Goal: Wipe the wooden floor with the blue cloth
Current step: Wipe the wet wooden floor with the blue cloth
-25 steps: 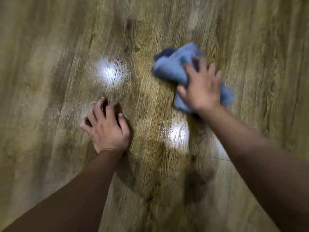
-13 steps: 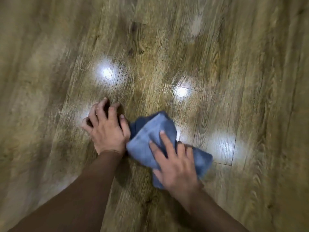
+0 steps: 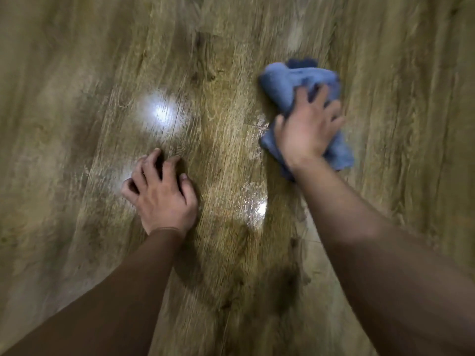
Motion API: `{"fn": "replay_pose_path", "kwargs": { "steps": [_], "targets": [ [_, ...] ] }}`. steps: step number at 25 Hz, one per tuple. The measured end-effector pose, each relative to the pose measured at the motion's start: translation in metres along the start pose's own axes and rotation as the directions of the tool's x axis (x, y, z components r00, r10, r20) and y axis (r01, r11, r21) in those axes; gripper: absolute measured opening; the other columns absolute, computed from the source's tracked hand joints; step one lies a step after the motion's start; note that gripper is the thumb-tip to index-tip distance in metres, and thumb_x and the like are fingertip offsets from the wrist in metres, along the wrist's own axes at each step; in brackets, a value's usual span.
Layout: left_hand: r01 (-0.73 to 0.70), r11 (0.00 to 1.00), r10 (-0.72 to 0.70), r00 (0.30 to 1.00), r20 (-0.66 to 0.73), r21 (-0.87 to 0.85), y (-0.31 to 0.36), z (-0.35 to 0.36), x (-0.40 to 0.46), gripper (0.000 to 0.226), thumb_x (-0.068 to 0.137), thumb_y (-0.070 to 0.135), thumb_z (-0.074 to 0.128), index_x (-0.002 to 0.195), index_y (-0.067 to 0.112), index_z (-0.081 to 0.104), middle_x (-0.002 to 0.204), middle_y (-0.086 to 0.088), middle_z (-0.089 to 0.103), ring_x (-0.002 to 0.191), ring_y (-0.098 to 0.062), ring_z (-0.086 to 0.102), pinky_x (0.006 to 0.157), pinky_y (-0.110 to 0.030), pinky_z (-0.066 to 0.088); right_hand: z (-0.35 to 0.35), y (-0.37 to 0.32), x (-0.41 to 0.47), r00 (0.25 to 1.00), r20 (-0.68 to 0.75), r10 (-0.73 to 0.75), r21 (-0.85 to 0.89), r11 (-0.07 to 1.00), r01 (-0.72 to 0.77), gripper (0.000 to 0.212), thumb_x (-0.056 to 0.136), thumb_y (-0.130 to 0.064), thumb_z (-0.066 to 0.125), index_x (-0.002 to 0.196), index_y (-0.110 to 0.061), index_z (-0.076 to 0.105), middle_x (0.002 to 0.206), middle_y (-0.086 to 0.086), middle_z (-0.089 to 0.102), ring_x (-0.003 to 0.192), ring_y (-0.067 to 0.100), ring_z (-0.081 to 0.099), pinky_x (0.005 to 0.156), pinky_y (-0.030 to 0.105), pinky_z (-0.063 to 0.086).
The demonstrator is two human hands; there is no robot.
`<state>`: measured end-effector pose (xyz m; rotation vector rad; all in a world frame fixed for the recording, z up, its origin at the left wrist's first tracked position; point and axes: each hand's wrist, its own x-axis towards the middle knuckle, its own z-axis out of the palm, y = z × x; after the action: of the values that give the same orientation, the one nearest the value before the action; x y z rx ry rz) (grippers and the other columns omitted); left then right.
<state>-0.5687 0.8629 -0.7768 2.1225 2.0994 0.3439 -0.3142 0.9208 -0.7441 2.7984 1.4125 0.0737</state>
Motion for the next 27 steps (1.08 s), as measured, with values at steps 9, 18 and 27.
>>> {"fn": "replay_pose_path", "kwargs": {
  "steps": [9,18,27],
  "targets": [
    [0.003,0.999,-0.004,1.000,-0.013,-0.053,-0.001,-0.004,-0.001,0.049,0.078,0.029,0.043,0.122,0.020,0.062,0.141,-0.008,0.050,0.133,-0.031,0.037,0.104,-0.049,0.020,-0.012,0.059,-0.189,0.760,0.118,-0.639,0.091,0.770,0.632,0.082,0.061,-0.050,0.079,0.137,-0.028,0.055,0.151,0.010,0.044,0.091,0.033,0.046,0.078,0.046,0.044],
    [-0.012,1.000,0.012,1.000,-0.022,-0.025,-0.001,-0.002,-0.001,0.047,0.077,0.031,0.042,0.118,0.022,0.061,0.138,-0.008,0.051,0.132,-0.031,0.039,0.102,-0.048,0.021,-0.007,0.104,-0.077,0.979,0.045,-0.198,0.049,0.980,0.195,0.066,0.074,-0.040,0.072,0.134,-0.026,0.048,0.143,0.016,0.040,0.105,0.043,0.049,0.088,0.052,0.039],
    [0.047,0.989,-0.035,0.996,0.087,-0.142,0.003,-0.020,0.003,0.045,0.077,0.029,0.043,0.114,0.021,0.066,0.141,-0.003,0.054,0.129,-0.030,0.042,0.099,-0.045,0.023,-0.015,-0.006,-0.154,0.882,0.083,-0.463,0.039,0.886,0.461,0.076,0.071,-0.052,0.070,0.140,-0.029,0.048,0.151,0.015,0.036,0.102,0.039,0.044,0.084,0.053,0.040]
  ]
}}
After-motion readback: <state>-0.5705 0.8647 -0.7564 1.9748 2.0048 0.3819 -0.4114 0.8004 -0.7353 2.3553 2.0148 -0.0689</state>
